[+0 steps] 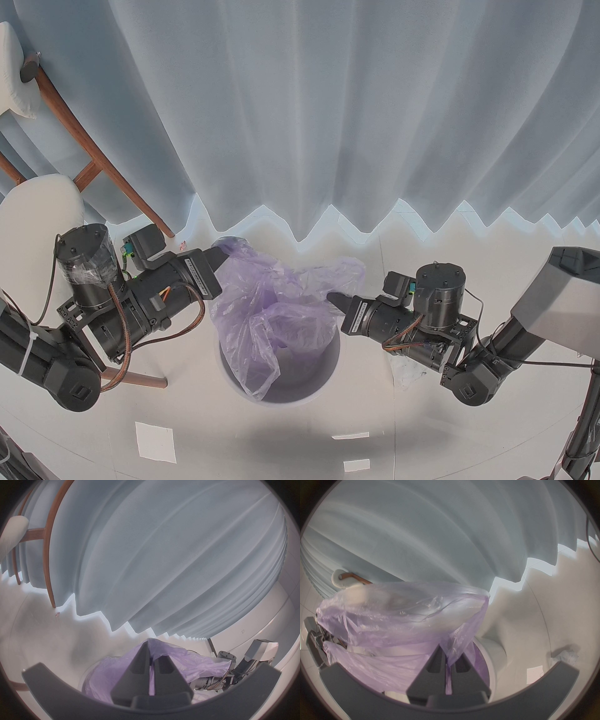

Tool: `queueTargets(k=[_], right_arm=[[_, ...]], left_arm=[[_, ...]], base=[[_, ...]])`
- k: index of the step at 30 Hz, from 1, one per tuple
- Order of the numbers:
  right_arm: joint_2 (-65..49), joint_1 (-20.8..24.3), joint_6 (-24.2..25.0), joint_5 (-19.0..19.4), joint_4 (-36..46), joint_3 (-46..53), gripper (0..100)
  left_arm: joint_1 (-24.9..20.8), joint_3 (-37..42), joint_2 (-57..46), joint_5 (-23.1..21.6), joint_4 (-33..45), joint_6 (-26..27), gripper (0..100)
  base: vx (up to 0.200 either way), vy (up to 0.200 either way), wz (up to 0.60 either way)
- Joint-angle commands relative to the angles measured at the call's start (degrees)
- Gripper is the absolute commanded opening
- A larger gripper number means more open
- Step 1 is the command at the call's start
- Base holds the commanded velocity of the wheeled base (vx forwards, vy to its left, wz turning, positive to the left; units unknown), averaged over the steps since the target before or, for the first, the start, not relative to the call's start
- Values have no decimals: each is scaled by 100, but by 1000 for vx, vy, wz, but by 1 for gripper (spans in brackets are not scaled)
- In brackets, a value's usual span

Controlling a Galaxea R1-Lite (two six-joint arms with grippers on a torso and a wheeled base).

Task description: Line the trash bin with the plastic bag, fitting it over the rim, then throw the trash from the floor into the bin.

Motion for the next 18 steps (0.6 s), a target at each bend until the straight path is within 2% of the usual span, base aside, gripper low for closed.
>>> queueTargets(k=[1,5,11,18], right_arm=[[-17,-36,150,1,26,-153,0],[0,-124,299,10,52,-215,0],[9,-177,545,19,114,-382,0],[44,-203,791,28,123,-531,0]], left_arm=[[36,-48,166,-8,-94,-16,0],[36,-118,201,10,-173,-148,0],[63,-311,236,19,-173,-667,0],[212,-426,421,-25,-182,-886,0]], base=[[0,0,0],[0,0,0],[0,0,0],[0,0,0]])
